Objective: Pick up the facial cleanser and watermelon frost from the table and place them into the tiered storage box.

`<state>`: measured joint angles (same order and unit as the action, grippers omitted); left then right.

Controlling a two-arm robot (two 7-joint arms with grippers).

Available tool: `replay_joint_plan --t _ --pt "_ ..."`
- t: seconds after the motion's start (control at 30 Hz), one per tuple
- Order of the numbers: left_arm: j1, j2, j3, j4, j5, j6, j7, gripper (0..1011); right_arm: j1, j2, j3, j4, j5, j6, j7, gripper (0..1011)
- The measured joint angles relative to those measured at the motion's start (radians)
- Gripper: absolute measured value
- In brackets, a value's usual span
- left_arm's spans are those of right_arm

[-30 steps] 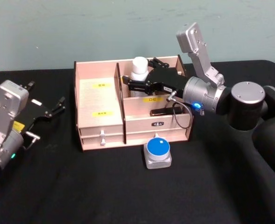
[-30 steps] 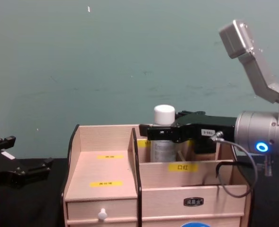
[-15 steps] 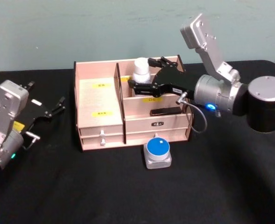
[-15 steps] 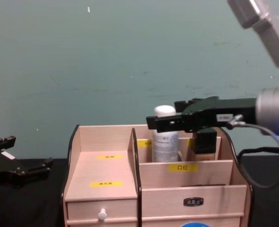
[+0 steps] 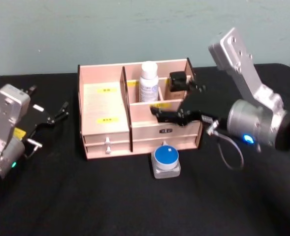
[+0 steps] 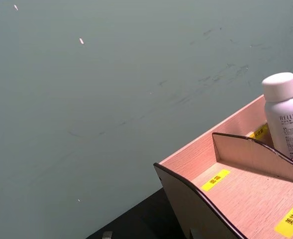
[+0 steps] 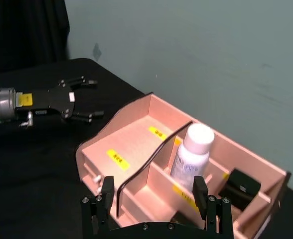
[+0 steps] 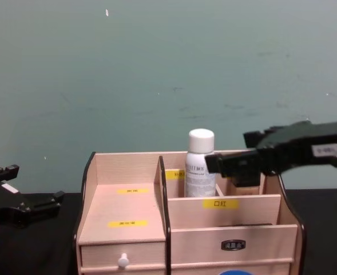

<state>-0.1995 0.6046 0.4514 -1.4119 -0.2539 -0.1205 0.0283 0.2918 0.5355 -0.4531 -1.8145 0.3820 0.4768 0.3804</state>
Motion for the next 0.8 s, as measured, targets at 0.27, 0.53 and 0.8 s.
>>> replay_joint_plan --t 0.27,0.53,0.8 --pt "0.000 0.000 0.000 0.000 0.000 0.000 0.000 1010 -0.108 0.031 0.020 -0.099 0.011 0.060 -0.038 1003" --pt "0.000 0.000 0.000 0.000 0.000 0.000 0.000 1010 -0.181 0.045 0.019 -0.117 0.033 0.114 -0.043 1003" --pt "0.000 0.000 0.000 0.000 0.000 0.000 0.000 1010 -0.237 0.032 0.026 -0.086 0.047 0.138 -0.070 1003"
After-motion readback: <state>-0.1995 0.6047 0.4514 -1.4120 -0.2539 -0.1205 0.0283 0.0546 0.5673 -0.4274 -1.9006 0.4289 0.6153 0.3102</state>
